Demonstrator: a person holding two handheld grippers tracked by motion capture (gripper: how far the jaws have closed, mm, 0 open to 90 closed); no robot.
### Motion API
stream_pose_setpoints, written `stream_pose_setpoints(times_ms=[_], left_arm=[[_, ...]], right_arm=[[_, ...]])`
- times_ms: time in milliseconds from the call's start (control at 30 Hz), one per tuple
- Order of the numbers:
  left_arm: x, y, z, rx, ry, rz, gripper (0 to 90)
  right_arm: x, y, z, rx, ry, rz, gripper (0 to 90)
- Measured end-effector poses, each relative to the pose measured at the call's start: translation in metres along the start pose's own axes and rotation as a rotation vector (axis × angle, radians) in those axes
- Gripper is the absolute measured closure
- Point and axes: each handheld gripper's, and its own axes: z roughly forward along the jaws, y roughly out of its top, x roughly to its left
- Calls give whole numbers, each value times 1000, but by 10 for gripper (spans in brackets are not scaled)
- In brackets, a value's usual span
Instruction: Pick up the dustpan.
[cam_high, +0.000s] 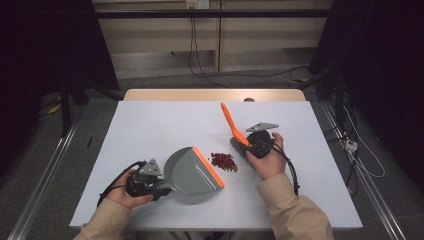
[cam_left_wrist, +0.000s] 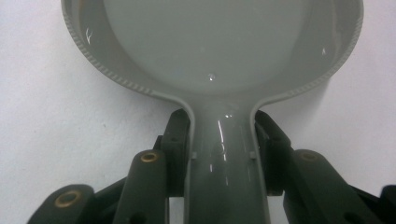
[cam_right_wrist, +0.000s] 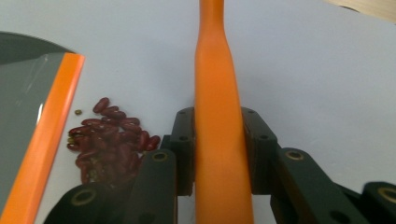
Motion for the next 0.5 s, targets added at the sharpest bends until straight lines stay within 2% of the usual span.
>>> stream_pose_setpoints(times_ms=[33,67,100,133,233,300,367,400,467,500], left_arm=[[0,0,1,-4,1,-2,630],[0,1,1,-5,-2,-4,630],[1,1,1,11,-3,13,630],[-1,1,2,-7,-2,-4,630],[-1,3,2,-5,-3,1,630],[0,3,2,4,-8,17,630],[1,3,2,5,-10,18,630],[0,4,3,-1,6,-1,630],[0,4,3,-5,2,-2,629],[1,4,4,-12,-14,-4,630]], right_arm=[[0,0,1,3,-5,-6,706],[0,1,1,8,-4,15,707],[1,1,1,13,7,24,709],[2,1,1,14,14,22,709],[9,-2,3,-27,0,-5,711],[13,-2,3,-29,-4,-28,711],[15,-4,3,-40,-9,-30,711],[15,-4,3,-49,-8,-33,711],[16,-5,3,-51,-3,-34,711],[16,-6,2,-52,-4,-40,711]])
